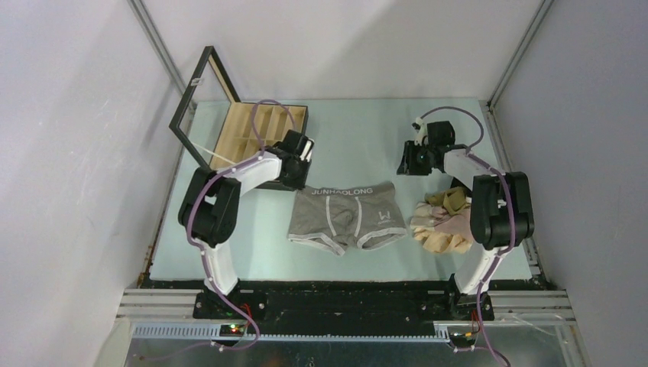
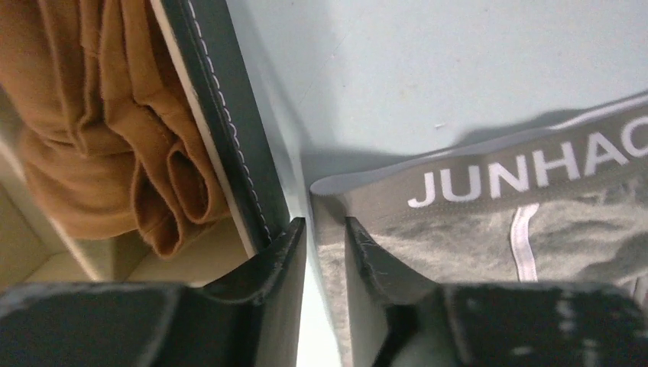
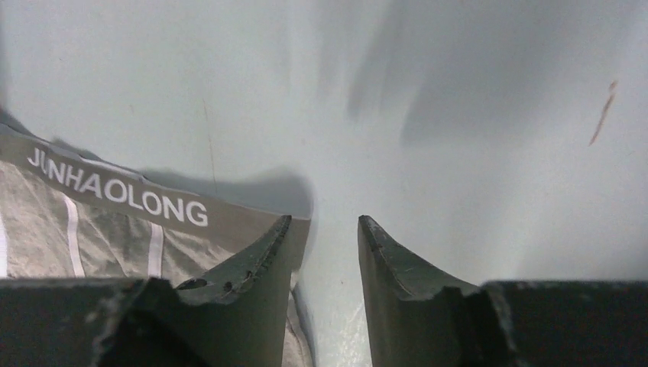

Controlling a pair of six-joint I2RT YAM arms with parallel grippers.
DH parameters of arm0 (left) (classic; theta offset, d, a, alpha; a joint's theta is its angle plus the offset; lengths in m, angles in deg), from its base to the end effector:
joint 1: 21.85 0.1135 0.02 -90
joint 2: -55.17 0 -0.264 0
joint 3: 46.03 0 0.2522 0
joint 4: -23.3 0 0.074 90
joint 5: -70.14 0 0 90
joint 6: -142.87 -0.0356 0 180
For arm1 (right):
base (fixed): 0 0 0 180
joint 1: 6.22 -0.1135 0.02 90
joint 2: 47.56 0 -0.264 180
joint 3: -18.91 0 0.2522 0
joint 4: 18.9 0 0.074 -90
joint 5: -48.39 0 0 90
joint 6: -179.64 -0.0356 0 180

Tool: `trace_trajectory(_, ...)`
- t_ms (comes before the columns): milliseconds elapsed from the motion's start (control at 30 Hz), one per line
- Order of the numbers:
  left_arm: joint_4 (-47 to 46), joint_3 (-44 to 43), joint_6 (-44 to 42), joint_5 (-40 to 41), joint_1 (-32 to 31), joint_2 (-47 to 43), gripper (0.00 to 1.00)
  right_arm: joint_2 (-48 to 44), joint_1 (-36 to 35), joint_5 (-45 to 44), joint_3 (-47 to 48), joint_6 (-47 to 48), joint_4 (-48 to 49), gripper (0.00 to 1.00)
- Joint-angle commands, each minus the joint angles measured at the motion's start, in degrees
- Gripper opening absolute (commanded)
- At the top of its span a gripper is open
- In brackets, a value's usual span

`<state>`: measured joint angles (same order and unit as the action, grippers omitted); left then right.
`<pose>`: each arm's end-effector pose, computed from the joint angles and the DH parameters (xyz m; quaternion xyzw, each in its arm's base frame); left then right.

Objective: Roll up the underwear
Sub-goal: Flatten out the underwear at the center of the board.

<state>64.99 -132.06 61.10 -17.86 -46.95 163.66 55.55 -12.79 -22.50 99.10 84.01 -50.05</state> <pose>0.3488 -0.1620 0.1689 0.1391 0.9645 -0.0478 0.2191 0.3715 0.0545 0.1852 -0.0589 0.9376 0.1893 0.2857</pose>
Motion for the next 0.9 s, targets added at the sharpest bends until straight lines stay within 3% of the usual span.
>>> trace_trajectory(0,2.9,-3.8,-2.1,5.2,0.4,-7.8,0.38,-5.0,-0.4,-0.8,3.9,1.0,2.2,0.43)
trace_trajectory(133,3.9,-2.7,-4.0,3.2,0.5,-11.5,0.47,-12.3,-2.8,5.7,2.3,5.1,-0.8,0.44)
trace_trajectory(300,3.8,3.4,-3.4,-2.2,0.8,-14.0,0.47,-17.1,-8.4,13.6,-3.1,8.6,-2.4,0.38)
trace_trajectory(433,1.7,6.8,-1.0,-9.3,1.3,-13.8,0.48,-17.9,-14.7,13.9,-5.3,13.1,-2.5,0.36)
trace_trajectory(600,0.9,3.3,-2.2,-15.2,1.4,-8.6,0.47,-17.1,-17.0,14.8,-5.4,10.9,-0.6,0.34)
trace_trajectory(733,1.1,-0.6,-3.0,-12.1,1.4,-4.6,0.47,-17.0,-17.4,14.2,-5.4,10.5,-0.7,0.33)
trace_trajectory(867,3.4,-3.6,-3.7,-1.6,3.0,-2.1,0.47,-17.8,-17.3,13.1,-6.0,11.5,-1.0,0.33)
